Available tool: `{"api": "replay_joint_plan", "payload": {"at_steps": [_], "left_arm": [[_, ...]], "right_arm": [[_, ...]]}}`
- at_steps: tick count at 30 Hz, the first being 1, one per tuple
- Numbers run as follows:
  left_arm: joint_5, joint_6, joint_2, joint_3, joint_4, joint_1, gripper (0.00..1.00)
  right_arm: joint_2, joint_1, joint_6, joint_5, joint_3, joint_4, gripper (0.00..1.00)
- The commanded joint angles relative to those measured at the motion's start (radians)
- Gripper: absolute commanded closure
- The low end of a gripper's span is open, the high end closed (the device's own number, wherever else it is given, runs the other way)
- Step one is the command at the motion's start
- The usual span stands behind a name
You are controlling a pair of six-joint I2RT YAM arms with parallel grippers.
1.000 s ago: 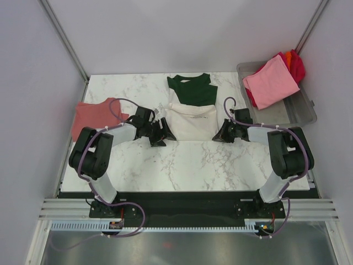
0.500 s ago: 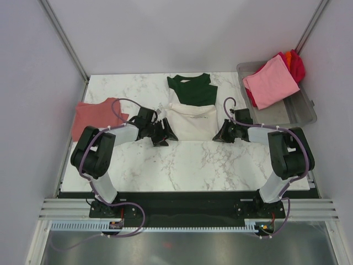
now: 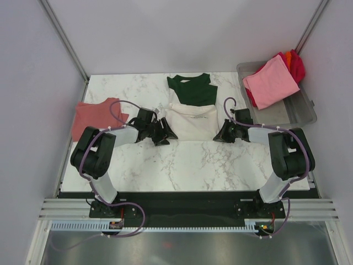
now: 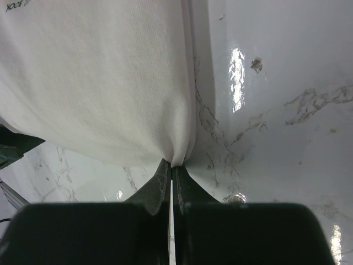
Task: Fold and stack the t-shirts
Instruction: Fold the tshirt
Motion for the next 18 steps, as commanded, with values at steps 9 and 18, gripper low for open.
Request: {"api": "replay_joint_plan", "payload": {"at_steps": [9, 18], "left_arm": [[-0.112, -0.062, 0.06, 0.017, 0.072, 0.005, 0.44], [-0.123, -0.042, 0.068, 0.058, 0.048, 0.007, 0.98]], "right_arm": [[-0.034, -0.001, -0.024, 0.035, -0.016, -0.019, 1.0], [-0.049, -0.001, -0.022, 0.027, -0.008, -0.034, 1.0]]}}
